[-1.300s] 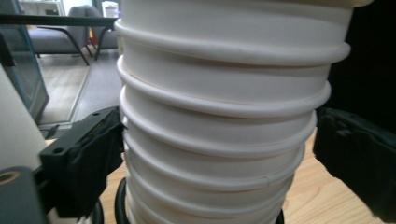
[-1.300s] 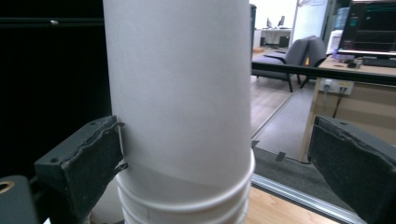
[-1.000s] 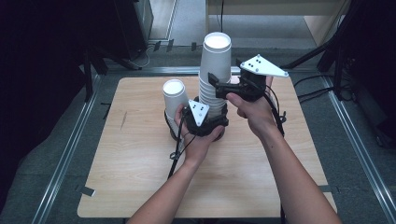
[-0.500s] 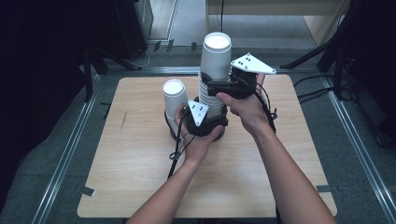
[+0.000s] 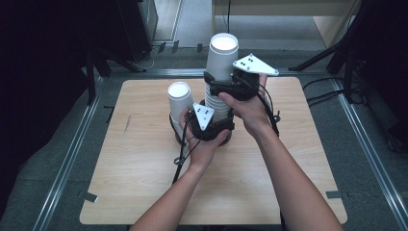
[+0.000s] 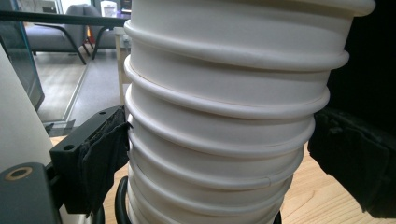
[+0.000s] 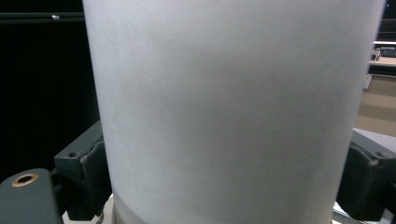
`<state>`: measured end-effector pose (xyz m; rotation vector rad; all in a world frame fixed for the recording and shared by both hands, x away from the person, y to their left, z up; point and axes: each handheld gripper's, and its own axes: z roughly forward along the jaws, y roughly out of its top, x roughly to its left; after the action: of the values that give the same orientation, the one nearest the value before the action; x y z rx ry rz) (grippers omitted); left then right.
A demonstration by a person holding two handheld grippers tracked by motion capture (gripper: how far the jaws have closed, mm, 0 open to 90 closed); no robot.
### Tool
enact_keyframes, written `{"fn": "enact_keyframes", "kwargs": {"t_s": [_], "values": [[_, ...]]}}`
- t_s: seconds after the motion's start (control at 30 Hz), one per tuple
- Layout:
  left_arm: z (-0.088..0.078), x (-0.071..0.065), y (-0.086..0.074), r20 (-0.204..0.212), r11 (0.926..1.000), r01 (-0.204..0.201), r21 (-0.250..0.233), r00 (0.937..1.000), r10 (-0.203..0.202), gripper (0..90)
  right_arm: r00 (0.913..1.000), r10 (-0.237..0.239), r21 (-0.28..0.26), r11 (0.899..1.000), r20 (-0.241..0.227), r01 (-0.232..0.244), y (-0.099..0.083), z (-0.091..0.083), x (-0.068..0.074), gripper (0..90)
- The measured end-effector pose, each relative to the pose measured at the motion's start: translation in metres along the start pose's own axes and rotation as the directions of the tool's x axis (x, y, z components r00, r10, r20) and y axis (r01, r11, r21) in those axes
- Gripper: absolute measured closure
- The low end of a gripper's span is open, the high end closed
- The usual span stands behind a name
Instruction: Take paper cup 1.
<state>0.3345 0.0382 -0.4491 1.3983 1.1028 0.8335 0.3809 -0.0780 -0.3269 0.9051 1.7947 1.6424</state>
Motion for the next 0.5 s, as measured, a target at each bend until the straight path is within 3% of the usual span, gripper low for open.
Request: {"fn": "enact_keyframes", "kwargs": {"t_s": [0.5], "values": [[0.0004,0.0001,0.0,0.0,1.0,0.001,-0.002,1.0,-0.001,6.2,0.9999,-0.004,-0.009,1.0,0.012,0.004,0.0039,-0.0011,0.0011,10.6]]}}
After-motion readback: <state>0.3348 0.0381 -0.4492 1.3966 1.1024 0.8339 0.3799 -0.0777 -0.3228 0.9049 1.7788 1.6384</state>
